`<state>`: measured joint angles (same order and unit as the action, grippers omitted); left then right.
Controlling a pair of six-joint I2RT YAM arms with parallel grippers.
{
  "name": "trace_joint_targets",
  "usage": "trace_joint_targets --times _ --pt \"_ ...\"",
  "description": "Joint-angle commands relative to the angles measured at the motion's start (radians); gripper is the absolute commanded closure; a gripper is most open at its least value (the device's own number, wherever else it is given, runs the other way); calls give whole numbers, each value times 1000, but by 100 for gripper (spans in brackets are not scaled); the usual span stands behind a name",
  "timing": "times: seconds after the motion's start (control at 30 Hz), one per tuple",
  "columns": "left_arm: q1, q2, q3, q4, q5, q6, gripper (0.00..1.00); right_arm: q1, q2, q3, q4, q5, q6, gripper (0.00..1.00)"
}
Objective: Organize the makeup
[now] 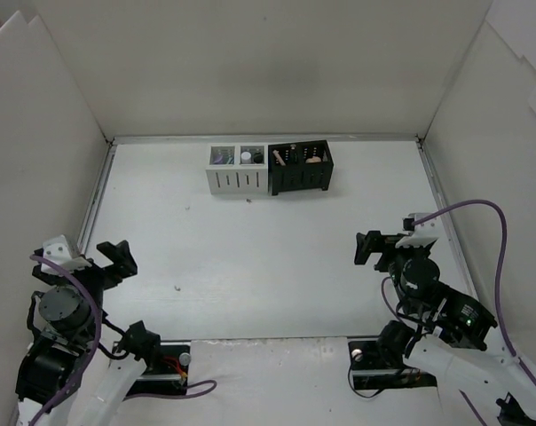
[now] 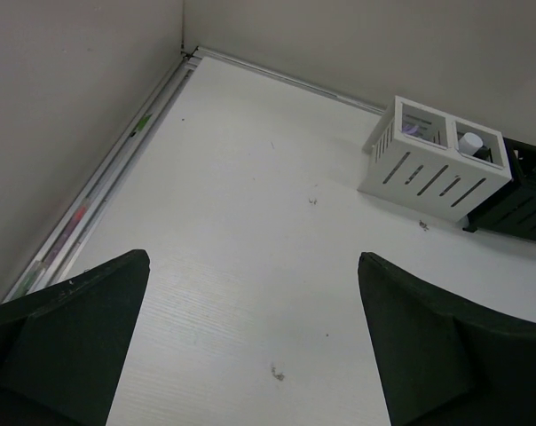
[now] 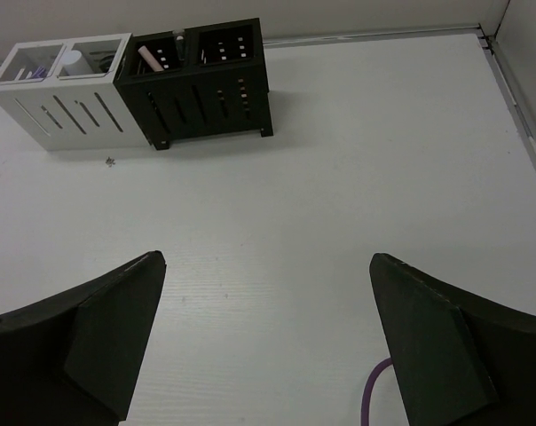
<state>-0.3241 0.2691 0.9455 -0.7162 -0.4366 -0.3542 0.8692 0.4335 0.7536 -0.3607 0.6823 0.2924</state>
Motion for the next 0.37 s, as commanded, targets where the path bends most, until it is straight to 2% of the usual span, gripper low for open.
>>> trace_joint_targets --times 0.0,0.33 --pt "22 13 -22 89 -47 29 1 -4 4 3 34 65 19 2" --pt "34 2 -40 103 -42 27 1 -6 -12 -14 34 91 21 2"
